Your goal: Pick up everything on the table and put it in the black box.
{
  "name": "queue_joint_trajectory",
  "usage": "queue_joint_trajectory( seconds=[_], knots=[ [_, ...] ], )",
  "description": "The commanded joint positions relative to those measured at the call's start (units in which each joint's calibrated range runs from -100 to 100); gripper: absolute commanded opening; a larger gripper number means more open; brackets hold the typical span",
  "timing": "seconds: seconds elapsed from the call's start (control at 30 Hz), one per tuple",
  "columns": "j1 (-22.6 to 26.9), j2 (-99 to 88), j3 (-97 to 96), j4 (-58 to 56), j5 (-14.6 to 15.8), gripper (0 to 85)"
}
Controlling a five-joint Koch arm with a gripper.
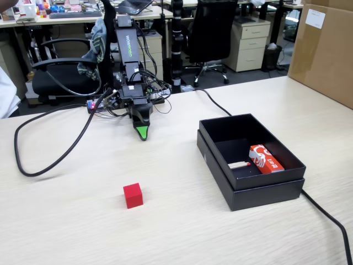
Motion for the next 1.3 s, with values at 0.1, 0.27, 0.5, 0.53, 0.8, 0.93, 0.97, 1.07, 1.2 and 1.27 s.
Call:
queue_joint_trajectory(
  seconds=[0.1,0.27,0.5,0.53,0.8,0.93,0.97,1.07,1.2,1.27],
  knots=[
    [0.6,-1.7,0.0,-3.2,3.7,48.7],
    [0.6,-1.6,0.1,-3.2,3.7,48.7],
    [0.6,-1.6,0.1,-3.2,3.9,48.5],
    [0.6,-1.6,0.1,-3.2,3.8,48.5],
    [0.6,-1.5,0.3,-3.2,3.5,48.1],
    [0.5,-1.3,0.8,-3.2,3.6,48.1],
    [0.5,-1.2,0.9,-3.2,3.5,47.9],
    [0.5,-1.2,2.6,-6.4,3.3,47.9],
    [0.4,-1.6,7.5,-13.6,3.4,47.9],
    [0.4,-1.7,9.9,-16.4,3.4,47.9]
  ],
)
